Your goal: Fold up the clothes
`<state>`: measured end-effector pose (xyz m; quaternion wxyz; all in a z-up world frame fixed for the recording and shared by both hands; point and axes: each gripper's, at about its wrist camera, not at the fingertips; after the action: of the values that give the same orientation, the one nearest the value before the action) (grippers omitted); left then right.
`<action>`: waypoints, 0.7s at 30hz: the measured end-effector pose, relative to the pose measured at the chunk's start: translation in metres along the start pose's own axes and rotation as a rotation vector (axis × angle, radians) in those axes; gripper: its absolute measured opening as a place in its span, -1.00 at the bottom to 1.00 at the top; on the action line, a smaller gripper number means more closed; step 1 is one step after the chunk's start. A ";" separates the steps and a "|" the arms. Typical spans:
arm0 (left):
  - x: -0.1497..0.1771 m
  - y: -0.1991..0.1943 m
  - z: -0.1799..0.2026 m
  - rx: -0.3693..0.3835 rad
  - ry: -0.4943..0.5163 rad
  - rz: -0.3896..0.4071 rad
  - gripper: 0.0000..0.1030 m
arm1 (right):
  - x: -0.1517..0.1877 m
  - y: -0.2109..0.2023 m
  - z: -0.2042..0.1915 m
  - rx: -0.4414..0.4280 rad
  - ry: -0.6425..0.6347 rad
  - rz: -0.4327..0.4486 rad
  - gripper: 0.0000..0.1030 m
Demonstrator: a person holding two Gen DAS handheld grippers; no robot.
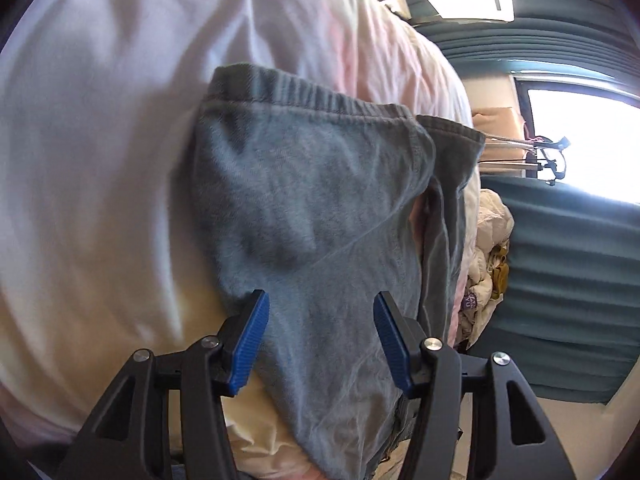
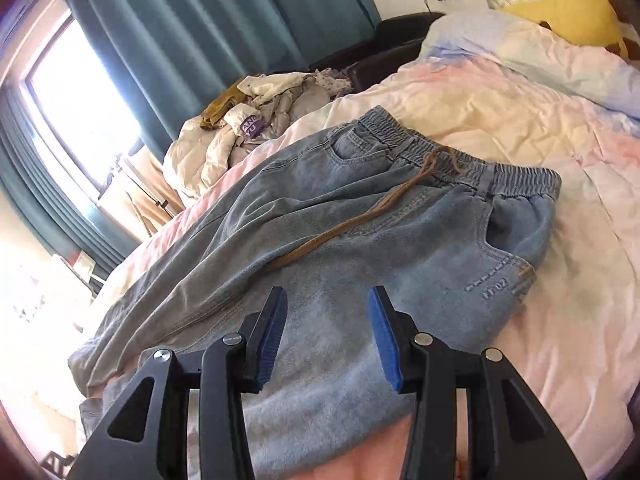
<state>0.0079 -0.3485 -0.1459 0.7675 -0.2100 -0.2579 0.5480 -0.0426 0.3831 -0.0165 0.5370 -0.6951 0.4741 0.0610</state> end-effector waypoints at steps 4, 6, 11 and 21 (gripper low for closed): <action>-0.004 -0.001 -0.018 0.067 -0.072 -0.027 0.08 | -0.001 -0.029 0.046 -0.035 0.166 0.027 -0.17; -0.006 0.005 -0.023 0.071 -0.099 -0.057 0.08 | -0.002 -0.039 0.065 -0.034 0.225 0.041 -0.16; -0.002 -0.001 -0.036 0.102 -0.157 -0.059 0.08 | -0.005 -0.048 0.102 0.010 0.369 0.064 0.04; 0.012 -0.030 -0.041 0.063 -0.154 0.048 0.08 | -0.001 -0.026 0.129 0.075 0.496 0.048 0.04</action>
<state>0.0593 -0.3481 -0.1577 0.7381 -0.1492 -0.2937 0.5888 0.0299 0.4869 -0.0518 0.4280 -0.6569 0.6097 -0.1165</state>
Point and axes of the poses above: each gripper's, at about its wrist camera, not at the fingertips, and y roughly the way its jaws point, z to its right, x to its underside, and after that the axes turned 4 degrees about x, right-handed
